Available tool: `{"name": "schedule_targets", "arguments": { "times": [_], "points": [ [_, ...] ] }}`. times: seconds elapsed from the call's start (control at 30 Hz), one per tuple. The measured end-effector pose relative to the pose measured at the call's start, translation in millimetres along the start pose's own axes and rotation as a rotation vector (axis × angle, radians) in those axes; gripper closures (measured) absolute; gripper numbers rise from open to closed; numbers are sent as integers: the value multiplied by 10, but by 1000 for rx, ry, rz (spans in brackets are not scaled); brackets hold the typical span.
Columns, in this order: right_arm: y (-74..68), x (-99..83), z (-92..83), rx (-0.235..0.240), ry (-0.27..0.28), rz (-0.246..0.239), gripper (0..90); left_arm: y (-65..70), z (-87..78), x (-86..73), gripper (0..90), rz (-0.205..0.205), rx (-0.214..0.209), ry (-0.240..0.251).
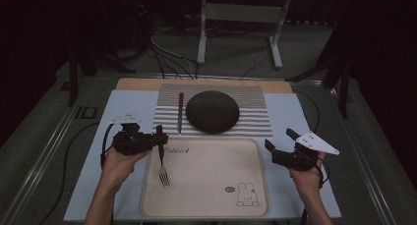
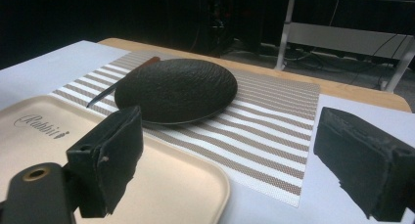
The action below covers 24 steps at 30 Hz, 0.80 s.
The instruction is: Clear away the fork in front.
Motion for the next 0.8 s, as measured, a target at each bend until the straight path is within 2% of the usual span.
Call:
{"name": "schedule_targets", "arguments": {
  "times": [0.23,0.4,0.43,0.5,0.6,0.7,0.8],
  "points": [
    [0,5,-4,-2,2,-1,110,23,-46,-160,801,-25,-18,-24],
    [-5,6,-6,-5,2,-2,110,60,-44,-264,801,-37,-46,-33],
    [-6,4,-4,-4,1,-2,110,84,-43,-311,801,-56,-81,-22],
    [-7,-3,-1,-4,-2,-1,110,112,-30,-370,801,-68,-120,-20],
    [-1,-9,4,-7,-5,-3,110,120,-6,-445,801,-91,-160,-12],
    [-1,-15,9,-9,-7,-2,110,62,15,-496,797,-106,-143,-2],
    [-4,-22,15,-10,-9,-4,110,-6,66,-571,781,-101,-100,-28]
  ]
}}
Point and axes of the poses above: each handheld gripper's, and its own axes: z roughly forward along the jaws, x roughly out of its top, y roughly to its right, the point moved 10 cm from there along z, roughly forward along the jaws, and after that the axes turned 13 degrees about z, right-handed, at the moved point
